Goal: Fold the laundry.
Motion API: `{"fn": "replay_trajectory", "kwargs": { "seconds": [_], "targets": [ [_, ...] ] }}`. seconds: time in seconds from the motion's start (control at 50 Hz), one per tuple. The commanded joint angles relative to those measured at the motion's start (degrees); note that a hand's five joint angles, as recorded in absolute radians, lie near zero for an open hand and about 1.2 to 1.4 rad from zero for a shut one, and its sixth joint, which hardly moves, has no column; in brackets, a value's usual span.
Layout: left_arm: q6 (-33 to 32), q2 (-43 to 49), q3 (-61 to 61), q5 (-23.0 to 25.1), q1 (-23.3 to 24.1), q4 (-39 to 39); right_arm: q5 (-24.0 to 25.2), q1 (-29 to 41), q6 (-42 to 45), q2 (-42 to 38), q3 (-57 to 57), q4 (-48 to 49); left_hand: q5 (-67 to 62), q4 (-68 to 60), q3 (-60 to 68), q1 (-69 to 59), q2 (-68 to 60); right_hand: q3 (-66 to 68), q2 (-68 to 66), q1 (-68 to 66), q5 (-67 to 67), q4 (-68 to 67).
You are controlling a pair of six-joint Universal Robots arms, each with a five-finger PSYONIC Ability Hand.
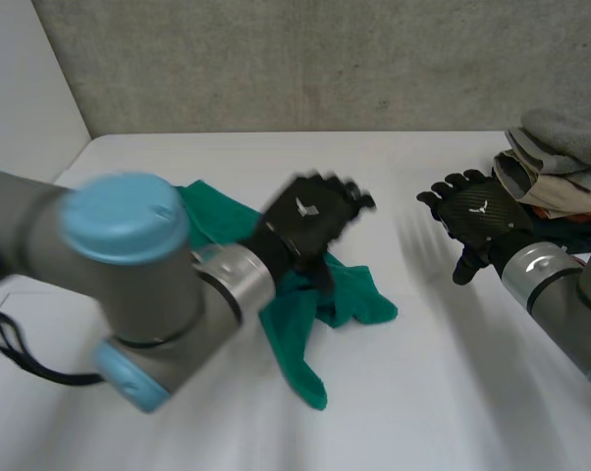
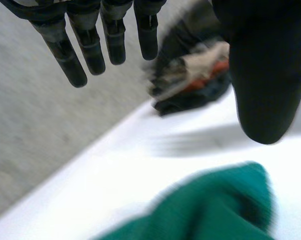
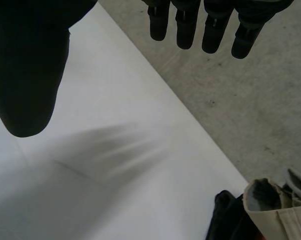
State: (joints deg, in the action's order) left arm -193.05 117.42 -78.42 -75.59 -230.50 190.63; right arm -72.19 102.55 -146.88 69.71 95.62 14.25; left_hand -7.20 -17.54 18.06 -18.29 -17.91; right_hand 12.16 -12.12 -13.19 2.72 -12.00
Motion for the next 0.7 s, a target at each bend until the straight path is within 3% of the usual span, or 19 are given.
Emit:
{"fn": "replay_trajectory", "kwargs": {
  "seconds": [0.02,0.16,0.26,0.4,0.54,0.62,0.7],
  "targets": [
    [0.0,-13.5,-5.9,0.2,-9.9,3.2,0.4,3.2,-2.7,0.3,-7.4,-13.6,2.3,2.6,-3.1,3.4,3.0,-2.2,2.1,3.2,-2.7,2.0],
    [-0.7,-13.0,-7.0,1.1,-23.0,3.7,1.3,11.1,-3.3,0.1,-10.5,-18.3,2.1,2.4,-3.0,3.2,2.8,-2.2,2.1,3.2,-2.7,2.0],
    [-3.2,-0.4,0.0,6.0,-31.0,4.0,1.0,20.2,0.4,-4.0,-11.7,-15.7,1.4,1.8,-2.3,2.5,2.2,-2.2,2.1,3.2,-2.7,2.0],
    [-11.2,11.8,9.7,15.6,-33.0,3.4,0.5,26.7,9.3,-10.3,-11.1,-8.5,-0.1,0.3,-0.8,1.0,0.6,-2.2,2.1,3.2,-2.7,2.0],
    [-11.8,20.7,17.9,17.1,-32.2,3.4,0.5,28.1,10.6,-14.7,-11.6,-4.1,-5.1,-4.8,4.3,-4.0,-4.4,-2.2,2.1,3.2,-2.7,2.0],
    [-11.9,24.7,21.5,17.3,-31.6,3.5,0.4,28.1,11.0,-16.4,-11.9,-2.0,-6.5,-6.1,5.6,-5.4,-5.8,7.8,-7.9,-6.8,7.3,-8.0],
    [-12.0,28.2,24.7,17.1,-31.0,3.5,0.3,28.1,12.0,-17.0,-12.2,-1.7,-7.1,-6.8,6.3,-6.1,-6.4,40.2,-40.3,-39.2,39.7,-40.4]
  ]
}}
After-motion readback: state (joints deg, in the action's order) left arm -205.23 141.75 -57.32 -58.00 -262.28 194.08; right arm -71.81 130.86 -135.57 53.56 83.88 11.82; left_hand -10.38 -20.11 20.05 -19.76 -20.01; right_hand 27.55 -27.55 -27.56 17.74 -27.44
